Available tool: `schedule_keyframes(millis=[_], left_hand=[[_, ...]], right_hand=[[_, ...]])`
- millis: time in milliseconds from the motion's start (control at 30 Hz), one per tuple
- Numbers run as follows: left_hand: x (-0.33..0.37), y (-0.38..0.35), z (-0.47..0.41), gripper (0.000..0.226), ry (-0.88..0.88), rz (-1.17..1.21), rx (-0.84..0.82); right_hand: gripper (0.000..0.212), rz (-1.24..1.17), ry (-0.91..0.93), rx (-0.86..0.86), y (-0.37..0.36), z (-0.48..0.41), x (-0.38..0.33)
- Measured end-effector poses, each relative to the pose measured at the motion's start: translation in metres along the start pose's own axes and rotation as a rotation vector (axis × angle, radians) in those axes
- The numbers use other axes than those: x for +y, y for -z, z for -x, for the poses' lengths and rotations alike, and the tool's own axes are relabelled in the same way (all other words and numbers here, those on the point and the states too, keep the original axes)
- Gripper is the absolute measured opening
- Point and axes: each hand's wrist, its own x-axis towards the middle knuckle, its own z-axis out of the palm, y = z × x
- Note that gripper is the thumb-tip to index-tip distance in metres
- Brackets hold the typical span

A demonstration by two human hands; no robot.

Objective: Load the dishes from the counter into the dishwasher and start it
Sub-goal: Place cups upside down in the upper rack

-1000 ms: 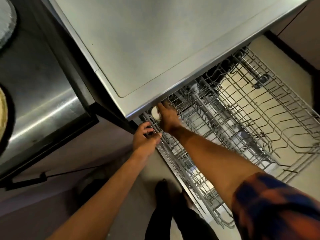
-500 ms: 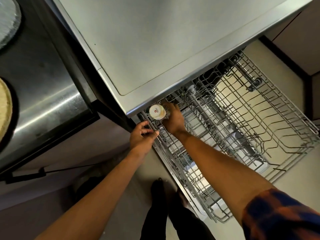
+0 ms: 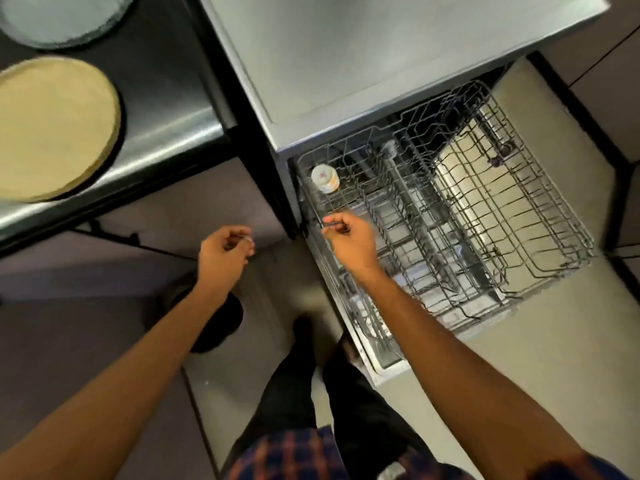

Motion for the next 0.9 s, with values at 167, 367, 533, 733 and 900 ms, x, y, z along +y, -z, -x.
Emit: schedule_keyframes(millis=[167, 367, 533, 733, 900], left_hand=[[-0.040, 0.109, 0.063, 0.021, -0.054, -0.198, 0.069], [-0.083, 0.249, 0.163, 0.026, -0.028, -0.288, 0.411], [-0.128, 0.336, 0.249, 0.035, -0.031, -0.384, 0.723], [-0.183, 0.398, 0.307, 0.025, 0.004, -0.455, 0.879], [-0.219, 0.432, 0.307, 0.037, 0.061, -0.470, 0.878]], right_hand=[[0.012, 0.042, 0.069, -0.166, -0.041, 0.067, -0.028], [0.015, 0.265, 0.211, -0.591, -0.140, 0.129, -0.077], [0.007, 0.415, 0.422, -0.859, -0.235, 0.192, -0.136], [0.011, 0.447, 0.657, -1.012, -0.349, 0.288, -0.192], [0.031, 0.437, 0.833, -1.076, -0.439, 0.354, -0.216]])
